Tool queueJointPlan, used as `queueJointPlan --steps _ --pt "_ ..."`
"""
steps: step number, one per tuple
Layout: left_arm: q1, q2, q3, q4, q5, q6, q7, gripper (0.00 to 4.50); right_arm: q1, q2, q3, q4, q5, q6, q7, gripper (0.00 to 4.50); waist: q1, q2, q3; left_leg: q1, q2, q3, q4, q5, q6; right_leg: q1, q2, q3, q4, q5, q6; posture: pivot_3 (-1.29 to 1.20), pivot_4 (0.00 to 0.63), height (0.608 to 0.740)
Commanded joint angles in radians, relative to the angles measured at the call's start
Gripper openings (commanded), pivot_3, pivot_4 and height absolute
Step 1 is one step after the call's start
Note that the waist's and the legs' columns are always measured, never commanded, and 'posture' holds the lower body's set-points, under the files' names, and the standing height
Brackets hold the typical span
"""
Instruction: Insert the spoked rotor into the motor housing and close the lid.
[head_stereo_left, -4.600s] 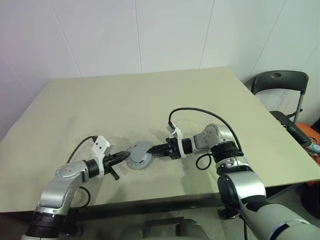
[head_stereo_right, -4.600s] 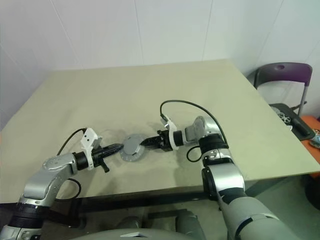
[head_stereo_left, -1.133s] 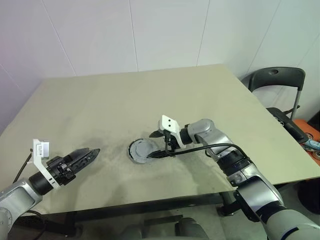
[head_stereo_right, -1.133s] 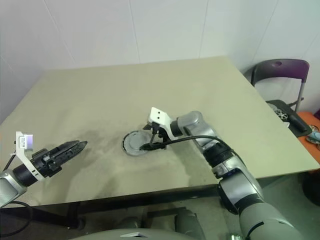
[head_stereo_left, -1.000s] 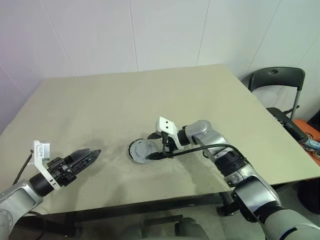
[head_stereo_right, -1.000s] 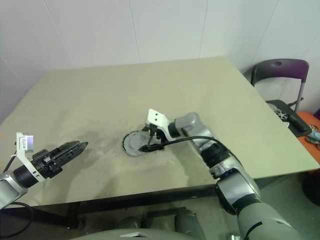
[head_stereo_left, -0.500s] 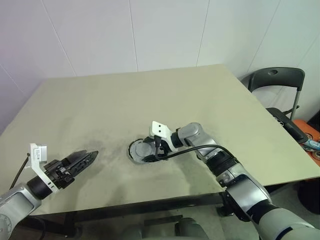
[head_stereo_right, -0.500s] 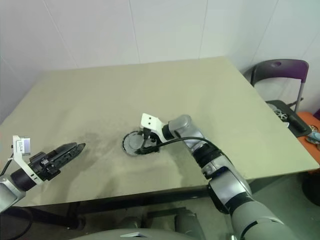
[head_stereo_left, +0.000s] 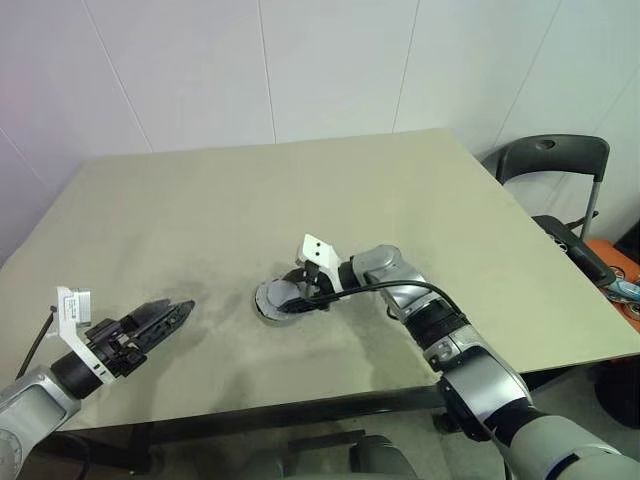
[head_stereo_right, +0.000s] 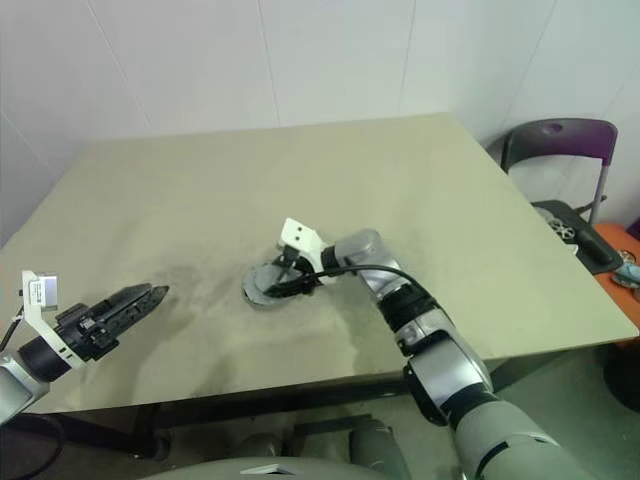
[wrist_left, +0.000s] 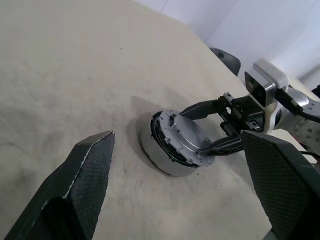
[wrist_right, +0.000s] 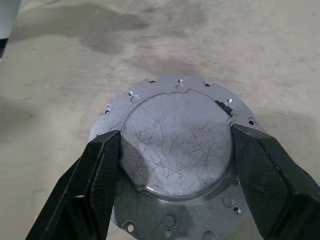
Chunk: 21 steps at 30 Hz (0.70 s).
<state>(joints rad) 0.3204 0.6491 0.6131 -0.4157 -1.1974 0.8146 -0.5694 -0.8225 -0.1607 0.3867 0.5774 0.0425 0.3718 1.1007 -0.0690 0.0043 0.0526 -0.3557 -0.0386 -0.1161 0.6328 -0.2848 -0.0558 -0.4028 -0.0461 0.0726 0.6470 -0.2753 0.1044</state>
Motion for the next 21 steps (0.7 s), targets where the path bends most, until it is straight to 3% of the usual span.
queueJointPlan --steps 1,21 --pt "0.006 0.013 0.024 -0.017 0.028 -0.032 -0.023 4.26 -0.050 0.015 -0.025 -0.003 -0.002 0.001 -0.026 3.04 0.000 0.000 0.000 0.000 0.000 0.000 0.000 0.000 0.000 0.000 0.000 0.000 0.000 0.000 0.000 0.00 0.000 0.740" --pt "0.030 0.015 0.008 -0.023 0.137 -0.080 -0.097 4.26 -0.051 0.031 0.002 0.058 -0.067 -0.068 -0.051 3.04 0.000 0.000 0.000 0.001 0.000 0.000 0.001 0.001 -0.001 0.001 0.000 0.000 0.001 0.000 0.000 0.00 0.000 0.740"
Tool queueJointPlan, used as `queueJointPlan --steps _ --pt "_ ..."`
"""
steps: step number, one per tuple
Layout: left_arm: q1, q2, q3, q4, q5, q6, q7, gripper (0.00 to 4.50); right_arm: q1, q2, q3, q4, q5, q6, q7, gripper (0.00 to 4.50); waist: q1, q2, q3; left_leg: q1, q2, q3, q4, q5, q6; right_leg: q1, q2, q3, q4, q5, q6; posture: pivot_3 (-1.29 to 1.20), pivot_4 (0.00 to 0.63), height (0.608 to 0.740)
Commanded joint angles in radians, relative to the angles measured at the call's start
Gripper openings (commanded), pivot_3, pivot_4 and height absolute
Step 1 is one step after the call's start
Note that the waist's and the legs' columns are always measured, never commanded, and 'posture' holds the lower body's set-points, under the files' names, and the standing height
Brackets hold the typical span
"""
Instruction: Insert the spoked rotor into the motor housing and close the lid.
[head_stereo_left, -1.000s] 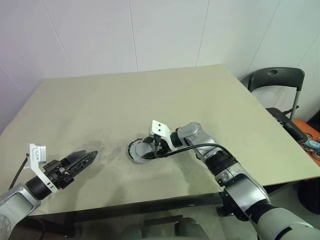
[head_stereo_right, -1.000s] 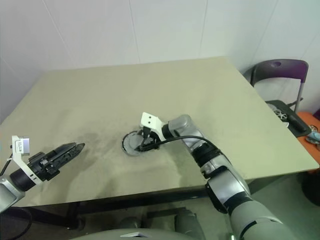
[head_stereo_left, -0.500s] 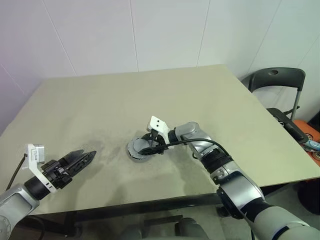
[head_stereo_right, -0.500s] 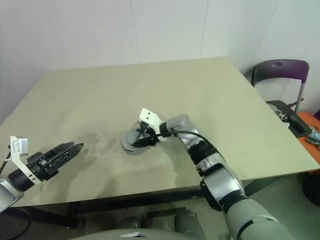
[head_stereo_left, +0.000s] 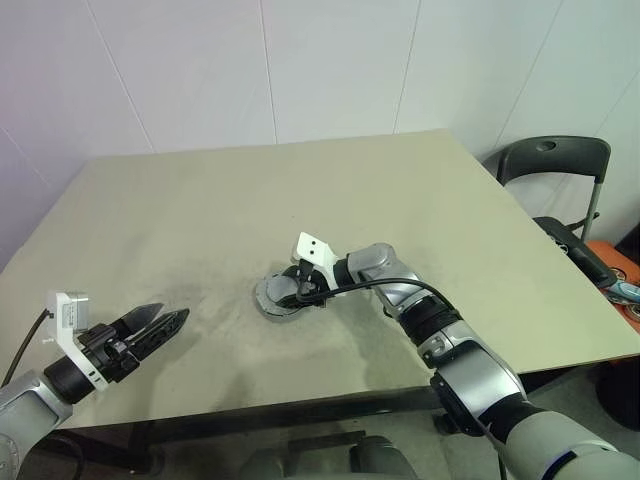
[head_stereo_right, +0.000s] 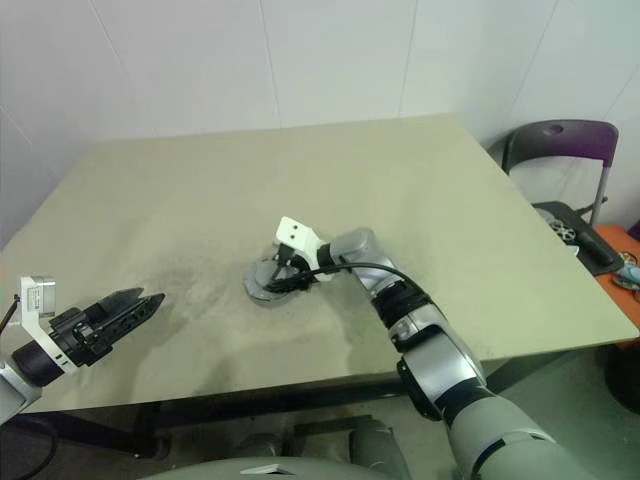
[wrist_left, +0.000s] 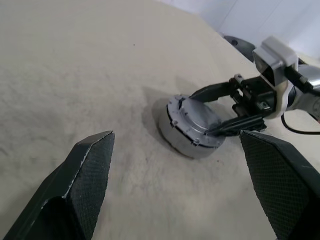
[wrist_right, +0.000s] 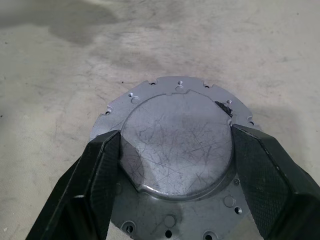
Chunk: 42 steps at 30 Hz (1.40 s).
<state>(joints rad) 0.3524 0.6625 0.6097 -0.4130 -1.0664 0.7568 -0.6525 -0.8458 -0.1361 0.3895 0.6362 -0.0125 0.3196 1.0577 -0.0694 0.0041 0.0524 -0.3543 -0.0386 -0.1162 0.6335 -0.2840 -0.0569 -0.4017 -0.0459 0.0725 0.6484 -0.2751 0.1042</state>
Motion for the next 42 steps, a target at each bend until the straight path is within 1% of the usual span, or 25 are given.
queueJointPlan --steps 1,8,15,23,26,28,30,32,34,38,41,42 --pt "-0.002 0.002 0.012 -0.026 0.007 -0.023 -0.016 4.26 -0.026 0.007 0.000 -0.002 -0.013 -0.016 -0.007 3.04 0.000 0.000 0.000 0.000 0.000 0.000 0.000 0.000 0.000 0.000 0.000 0.000 0.000 0.000 0.000 0.00 0.000 0.740" --pt "-0.009 0.003 0.006 -0.028 0.032 -0.032 -0.019 4.26 -0.018 0.007 0.019 0.032 -0.047 -0.039 -0.024 3.04 0.000 0.000 0.000 0.002 0.000 0.000 0.000 0.000 0.000 0.002 0.000 0.000 0.000 0.000 0.000 0.00 0.000 0.740" --pt "-0.020 -0.002 -0.003 -0.027 0.035 -0.026 -0.017 4.26 -0.023 0.027 0.015 0.050 -0.044 0.022 -0.046 3.04 -0.001 0.000 0.000 0.015 0.000 0.000 -0.001 0.000 0.000 0.014 0.001 0.000 0.000 -0.002 -0.003 0.00 0.000 0.740" --pt "-0.032 -0.002 -0.008 -0.028 0.035 -0.021 -0.013 4.26 -0.019 0.024 0.025 0.048 -0.054 0.020 -0.040 3.04 -0.002 -0.001 -0.001 0.015 0.001 0.000 -0.001 0.000 0.000 0.014 0.001 0.000 0.000 -0.002 -0.003 0.00 0.000 0.740" --pt "-0.059 0.006 -0.036 -0.016 0.063 -0.026 -0.012 4.26 -0.013 0.018 0.033 0.047 -0.059 0.016 -0.035 3.04 -0.001 -0.001 -0.001 0.015 0.001 0.000 -0.001 0.000 0.000 0.014 0.001 0.000 0.000 -0.002 -0.003 0.00 0.000 0.740" --pt "-0.114 0.012 -0.090 0.010 0.108 -0.033 -0.007 4.26 -0.013 0.019 0.035 0.046 -0.058 0.016 -0.033 3.04 0.000 -0.001 -0.001 0.016 0.001 0.000 -0.001 0.000 0.000 0.014 0.001 0.000 0.000 -0.002 -0.003 0.00 0.000 0.740" --pt "-0.177 0.005 -0.131 0.050 0.144 -0.037 0.008 3.87 -0.015 0.022 0.035 0.048 -0.057 0.016 -0.034 3.04 0.000 -0.001 -0.001 0.016 0.000 0.000 0.000 0.000 0.000 0.014 0.001 -0.001 0.000 -0.002 -0.003 0.00 0.000 0.740" --pt "-0.226 0.017 -0.212 0.084 0.223 -0.057 -0.007 3.38 -0.016 0.023 0.035 0.049 -0.056 0.016 -0.033 3.04 0.000 -0.002 -0.001 0.016 0.000 0.000 0.000 0.000 -0.001 0.015 0.002 -0.001 0.000 -0.002 -0.003 0.00 0.000 0.740" --pt "-0.265 0.030 -0.302 0.125 0.334 -0.114 -0.024 2.68 -0.017 0.023 0.035 0.048 -0.056 0.016 -0.031 3.04 -0.002 -0.002 -0.001 0.016 0.000 0.000 -0.001 0.000 -0.001 0.015 0.002 0.000 0.000 -0.002 -0.003 0.00 0.000 0.740" --pt "-0.346 0.004 -0.416 0.231 0.464 -0.206 -0.048 1.25 -0.015 0.020 0.033 0.043 -0.055 0.018 -0.028 3.04 -0.001 -0.002 -0.001 0.015 0.000 0.000 -0.003 0.000 -0.001 0.013 0.002 0.001 0.000 0.000 -0.001 0.00 0.000 0.740" --pt "-0.406 -0.028 -0.459 0.315 0.526 -0.264 -0.056 0.23 -0.012 0.017 0.033 0.038 -0.055 0.020 -0.026 3.04 0.000 -0.002 -0.001 0.015 0.000 -0.001 -0.002 0.000 -0.001 0.013 0.002 0.000 0.000 0.000 -0.001 0.00 0.000 0.740" --pt "-0.418 -0.036 -0.462 0.333 0.536 -0.277 -0.060 0.01 -0.011 0.017 0.033 0.036 -0.054 0.021 -0.026 3.04 0.000 -0.002 -0.001 0.015 0.000 -0.001 -0.002 0.000 -0.001 0.013 0.002 0.000 0.000 0.000 0.000 0.00 0.000 0.740"
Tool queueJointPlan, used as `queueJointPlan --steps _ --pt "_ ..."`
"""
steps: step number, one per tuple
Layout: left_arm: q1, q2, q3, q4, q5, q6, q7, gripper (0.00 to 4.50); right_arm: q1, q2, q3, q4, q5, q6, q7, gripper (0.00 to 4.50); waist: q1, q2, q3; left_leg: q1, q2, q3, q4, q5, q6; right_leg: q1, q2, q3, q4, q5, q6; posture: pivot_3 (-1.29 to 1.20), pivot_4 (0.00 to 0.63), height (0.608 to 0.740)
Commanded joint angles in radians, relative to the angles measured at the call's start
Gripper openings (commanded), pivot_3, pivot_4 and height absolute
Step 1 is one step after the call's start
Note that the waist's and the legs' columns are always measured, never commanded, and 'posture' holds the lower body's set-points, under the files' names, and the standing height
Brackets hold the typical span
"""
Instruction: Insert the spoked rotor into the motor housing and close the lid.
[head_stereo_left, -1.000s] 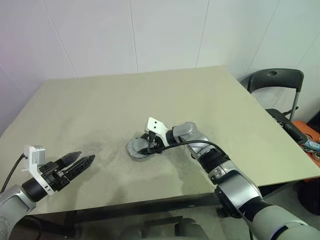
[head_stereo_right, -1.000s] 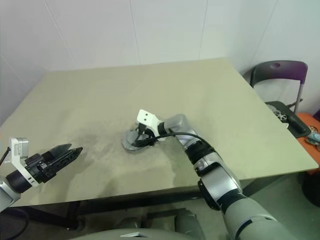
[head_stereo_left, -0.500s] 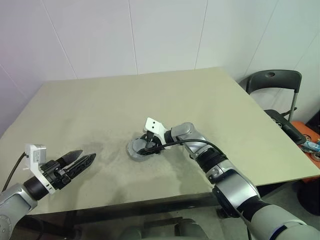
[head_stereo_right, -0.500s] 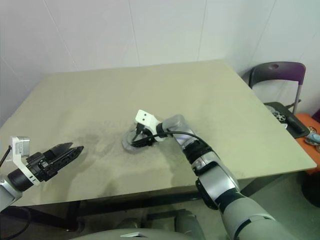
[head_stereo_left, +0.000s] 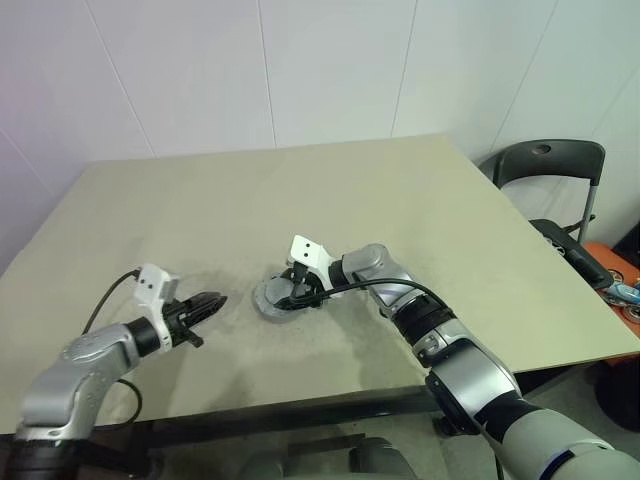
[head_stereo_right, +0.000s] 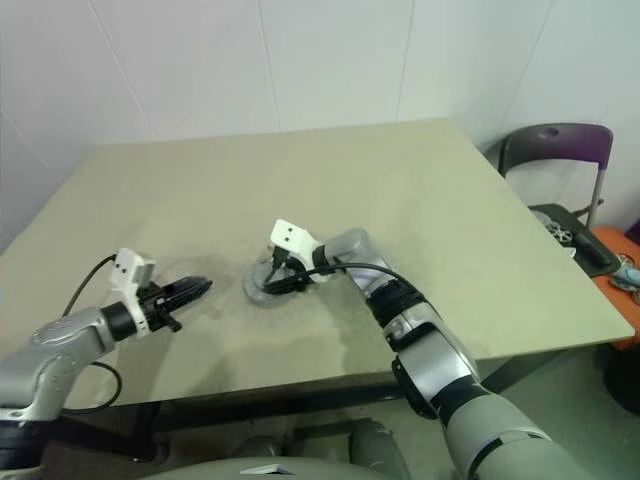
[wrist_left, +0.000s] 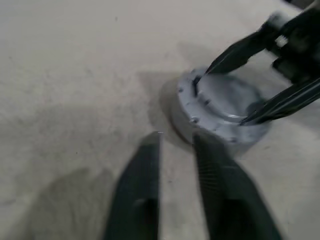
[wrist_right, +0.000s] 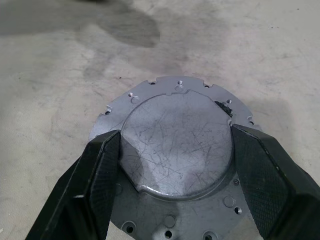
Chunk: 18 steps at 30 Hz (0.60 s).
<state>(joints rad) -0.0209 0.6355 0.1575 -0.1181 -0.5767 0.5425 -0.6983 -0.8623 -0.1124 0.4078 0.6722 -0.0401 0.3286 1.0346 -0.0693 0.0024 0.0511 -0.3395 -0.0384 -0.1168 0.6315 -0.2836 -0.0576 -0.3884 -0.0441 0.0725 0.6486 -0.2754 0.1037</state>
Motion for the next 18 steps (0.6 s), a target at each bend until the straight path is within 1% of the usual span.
queueJointPlan --steps 1,8,14,18 --pt "-0.060 -0.024 -0.014 0.051 0.044 -0.067 -0.023 0.00 0.007 -0.008 0.015 -0.003 -0.026 0.013 -0.002 3.04 -0.001 0.000 0.000 0.000 0.000 0.000 0.000 0.000 0.000 0.000 0.000 0.000 0.000 0.000 0.000 0.00 0.000 0.740" --pt "-0.137 -0.101 -0.047 0.088 0.055 -0.068 -0.043 0.00 0.016 -0.012 0.020 -0.021 -0.026 0.024 0.004 3.04 0.000 0.000 0.000 -0.001 0.000 -0.001 0.000 0.000 0.000 -0.001 -0.001 0.000 0.000 0.000 0.001 0.00 0.000 0.740" --pt "-0.159 -0.135 -0.088 0.116 0.074 -0.024 -0.037 0.00 0.019 -0.011 0.023 -0.026 -0.025 0.027 0.005 3.04 0.000 0.000 0.000 -0.001 0.000 -0.001 0.000 0.000 0.000 -0.001 -0.001 0.000 0.000 0.000 0.001 0.00 0.000 0.740" --pt "-0.167 -0.147 -0.126 0.152 0.117 -0.003 -0.023 0.00 0.020 -0.010 0.024 -0.030 -0.023 0.031 0.005 3.04 0.000 -0.001 0.000 -0.001 0.000 -0.001 0.000 0.000 0.000 0.000 -0.001 0.000 0.000 0.000 0.001 0.00 0.000 0.740"
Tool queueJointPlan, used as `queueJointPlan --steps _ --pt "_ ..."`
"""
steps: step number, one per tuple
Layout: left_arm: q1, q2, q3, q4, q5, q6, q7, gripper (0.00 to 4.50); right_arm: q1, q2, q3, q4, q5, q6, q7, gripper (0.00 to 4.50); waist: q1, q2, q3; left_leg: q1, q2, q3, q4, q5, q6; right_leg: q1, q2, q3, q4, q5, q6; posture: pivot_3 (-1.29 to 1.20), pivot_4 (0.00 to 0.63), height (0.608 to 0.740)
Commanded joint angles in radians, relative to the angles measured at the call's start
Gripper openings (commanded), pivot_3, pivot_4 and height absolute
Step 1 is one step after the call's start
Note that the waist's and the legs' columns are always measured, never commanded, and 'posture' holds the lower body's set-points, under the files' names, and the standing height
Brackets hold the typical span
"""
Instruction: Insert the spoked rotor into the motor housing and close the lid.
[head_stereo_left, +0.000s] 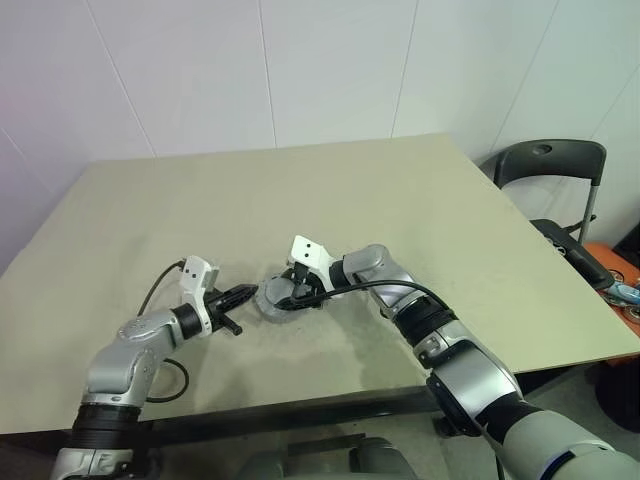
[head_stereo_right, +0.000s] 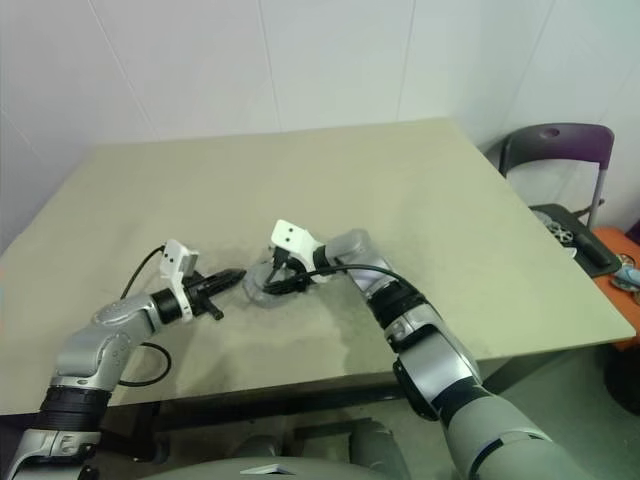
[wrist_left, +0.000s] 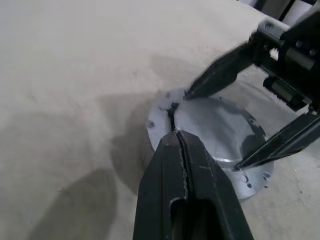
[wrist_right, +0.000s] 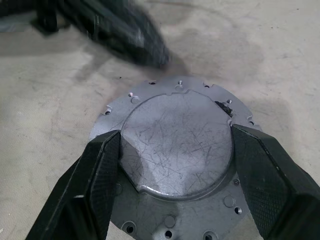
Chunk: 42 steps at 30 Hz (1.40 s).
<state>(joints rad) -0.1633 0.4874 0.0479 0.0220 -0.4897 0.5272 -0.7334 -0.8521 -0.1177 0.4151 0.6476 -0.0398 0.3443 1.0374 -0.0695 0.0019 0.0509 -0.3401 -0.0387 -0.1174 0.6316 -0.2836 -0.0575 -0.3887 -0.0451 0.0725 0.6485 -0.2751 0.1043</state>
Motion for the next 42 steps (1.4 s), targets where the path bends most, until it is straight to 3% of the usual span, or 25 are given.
queueJointPlan --steps 1,8,12,13,23,31,42 --pt "-0.025 0.002 -0.026 0.015 0.042 0.012 0.013 0.00 0.010 -0.005 0.017 -0.007 -0.022 0.016 0.002 3.04 0.000 0.000 0.000 0.000 0.000 0.000 0.000 0.000 0.000 0.000 0.000 0.000 0.000 0.000 0.000 0.00 0.000 0.740" --pt "-0.039 -0.008 -0.043 0.019 0.065 0.027 0.012 0.00 0.017 -0.009 0.019 -0.024 -0.018 0.031 0.014 3.04 0.001 0.000 -0.001 0.001 0.000 0.000 0.000 0.000 0.000 0.001 0.000 0.000 0.000 0.000 0.000 0.00 0.000 0.740" --pt "-0.037 -0.006 -0.046 0.011 0.067 0.042 0.009 0.00 0.012 -0.008 -0.010 -0.058 0.023 0.090 0.036 4.45 0.001 0.000 -0.001 0.000 0.000 0.000 0.000 0.000 0.000 0.001 0.000 0.000 0.000 0.000 0.000 0.00 0.000 0.740" --pt "-0.036 -0.005 -0.048 0.009 0.067 0.048 0.007 0.00 0.005 -0.005 -0.029 -0.063 0.039 0.111 0.036 4.48 0.001 0.000 -0.001 0.001 0.000 0.000 0.000 0.000 0.000 0.001 0.000 0.000 0.000 0.000 0.000 0.00 0.000 0.740" --pt "-0.025 -0.001 -0.053 -0.010 0.068 0.067 -0.007 0.00 -0.090 -0.050 -0.196 0.001 0.181 0.332 0.066 4.48 0.003 0.000 -0.001 0.000 0.000 -0.001 0.000 0.000 0.000 0.001 -0.001 -0.001 0.000 0.000 0.000 0.00 0.000 0.740" --pt "-0.019 -0.001 -0.049 -0.018 0.070 0.074 -0.013 0.00 -0.147 -0.091 -0.278 0.083 0.307 0.834 0.054 4.48 0.002 0.000 -0.001 -0.001 0.000 -0.001 0.000 0.000 0.000 0.000 -0.001 -0.001 0.000 0.000 0.000 0.00 0.000 0.740" --pt "-0.010 -0.002 -0.048 -0.029 0.071 0.080 -0.017 0.00 -0.181 -0.013 -0.470 0.271 0.379 0.962 -0.148 4.48 0.001 0.000 -0.001 -0.001 -0.001 0.000 0.000 0.000 0.000 0.000 -0.001 0.000 0.000 0.000 0.000 0.00 0.000 0.740"
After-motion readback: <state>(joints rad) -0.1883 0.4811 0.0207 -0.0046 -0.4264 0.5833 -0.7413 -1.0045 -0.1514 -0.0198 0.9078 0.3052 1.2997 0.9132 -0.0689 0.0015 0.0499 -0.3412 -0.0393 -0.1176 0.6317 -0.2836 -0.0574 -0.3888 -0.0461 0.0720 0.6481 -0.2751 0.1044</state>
